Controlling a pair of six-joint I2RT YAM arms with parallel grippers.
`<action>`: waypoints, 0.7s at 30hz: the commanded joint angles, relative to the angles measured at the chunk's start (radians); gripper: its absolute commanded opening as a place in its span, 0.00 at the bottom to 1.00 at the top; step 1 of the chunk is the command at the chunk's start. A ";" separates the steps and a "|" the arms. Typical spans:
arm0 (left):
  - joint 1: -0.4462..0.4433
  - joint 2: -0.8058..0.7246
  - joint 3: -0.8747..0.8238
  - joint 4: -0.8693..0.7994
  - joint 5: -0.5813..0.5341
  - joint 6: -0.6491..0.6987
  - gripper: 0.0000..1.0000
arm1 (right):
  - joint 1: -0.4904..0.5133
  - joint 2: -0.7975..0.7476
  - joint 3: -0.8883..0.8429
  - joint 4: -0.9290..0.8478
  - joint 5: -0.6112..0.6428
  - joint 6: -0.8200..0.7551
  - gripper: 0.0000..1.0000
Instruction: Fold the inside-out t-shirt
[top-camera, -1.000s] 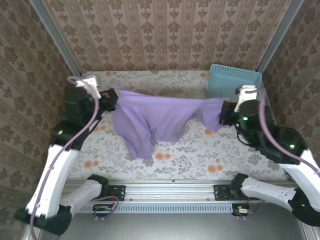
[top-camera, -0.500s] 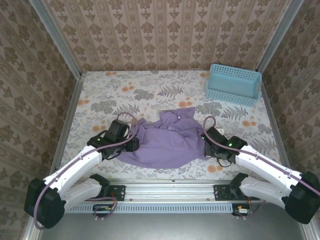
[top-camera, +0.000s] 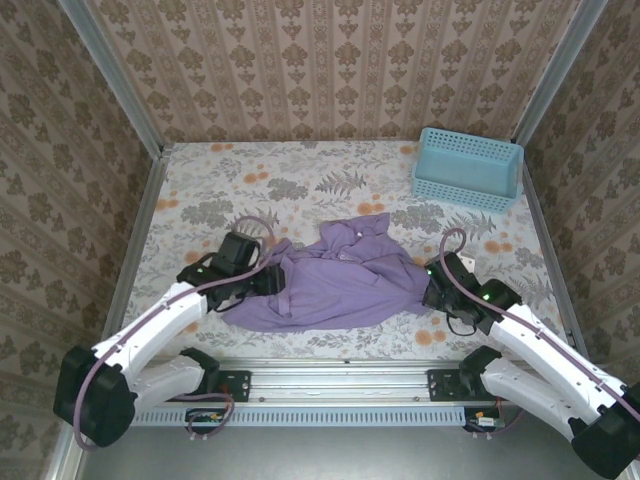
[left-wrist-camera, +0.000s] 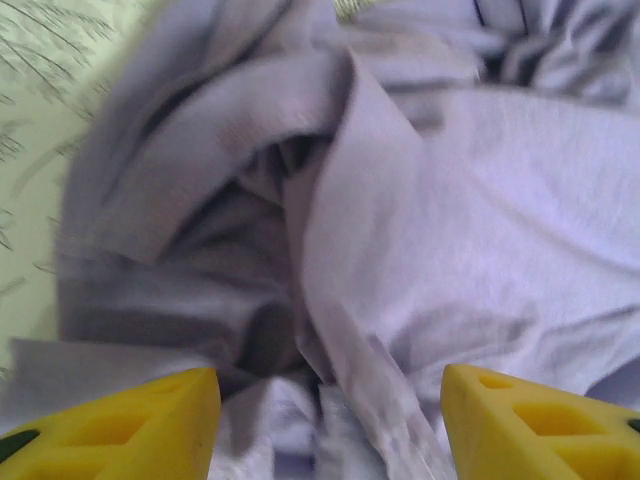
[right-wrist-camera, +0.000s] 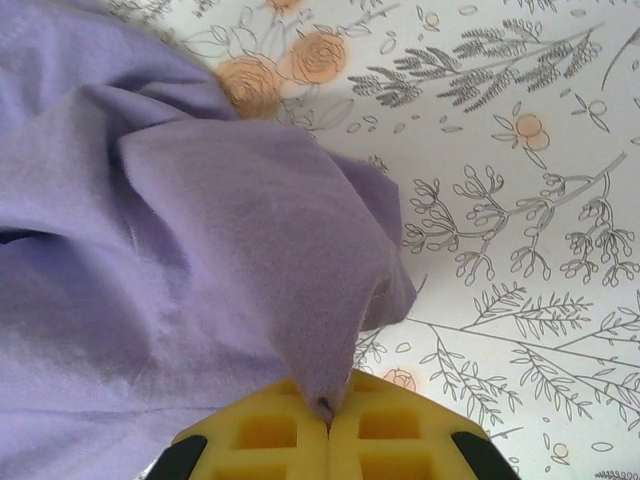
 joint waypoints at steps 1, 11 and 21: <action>-0.082 0.024 0.077 -0.126 -0.105 -0.064 0.61 | -0.007 -0.005 -0.015 0.005 -0.011 0.017 0.00; -0.250 0.069 0.074 -0.214 -0.166 -0.198 0.39 | -0.028 0.035 0.025 0.013 0.014 -0.022 0.00; -0.269 0.101 0.065 -0.114 -0.106 -0.191 0.12 | -0.041 0.067 0.056 0.037 0.016 -0.045 0.00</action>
